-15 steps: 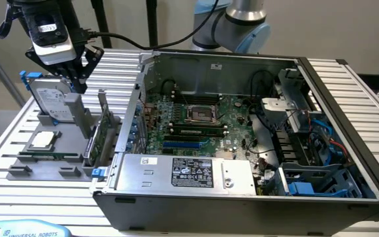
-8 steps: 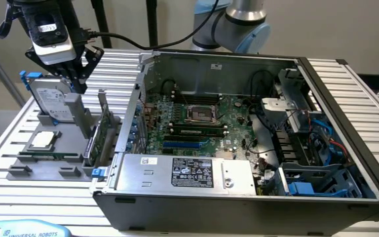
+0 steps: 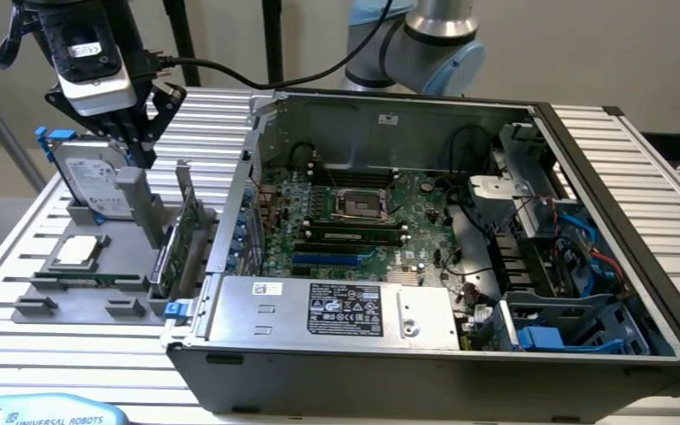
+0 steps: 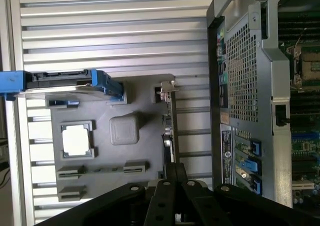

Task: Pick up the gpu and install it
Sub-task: 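Pick up the gpu and move the gpu toward the slot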

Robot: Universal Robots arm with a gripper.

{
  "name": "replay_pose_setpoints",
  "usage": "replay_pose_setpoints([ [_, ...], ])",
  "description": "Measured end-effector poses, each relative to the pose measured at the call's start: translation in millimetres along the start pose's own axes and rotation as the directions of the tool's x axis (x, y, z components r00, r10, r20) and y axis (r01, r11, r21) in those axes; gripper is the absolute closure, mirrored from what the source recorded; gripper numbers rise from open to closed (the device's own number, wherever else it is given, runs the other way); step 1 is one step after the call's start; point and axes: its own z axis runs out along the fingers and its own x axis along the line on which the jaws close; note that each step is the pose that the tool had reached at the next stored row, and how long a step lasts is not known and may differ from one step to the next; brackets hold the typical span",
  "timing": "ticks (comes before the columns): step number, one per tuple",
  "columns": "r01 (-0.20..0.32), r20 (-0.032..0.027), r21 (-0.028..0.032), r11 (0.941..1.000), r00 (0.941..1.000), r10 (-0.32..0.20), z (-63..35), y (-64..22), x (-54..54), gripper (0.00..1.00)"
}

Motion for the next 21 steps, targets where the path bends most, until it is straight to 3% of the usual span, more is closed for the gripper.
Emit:
replay_pose_setpoints([
  [2, 0.000, 0.0001, 0.0008, 1.0000, 1.0000, 0.000, 0.0, 0.0, 0.0, 0.89],
  [9, 0.000, 0.0001, 0.0020, 1.0000, 1.0000, 0.000, 0.0, 0.0, 0.0, 0.58],
  [11, 0.001, 0.0012, 0.0019, 1.0000, 1.0000, -0.001, 0.9, 0.0, 0.0, 0.58],
  [12, 0.001, 0.0027, 0.0018, 1.0000, 1.0000, -0.001, 2.7, -0.1, 0.0, 0.52],
  [21, 0.001, 0.0033, 0.0018, 1.0000, 1.0000, -0.001, 18.9, -0.9, 1.7, 0.52],
])
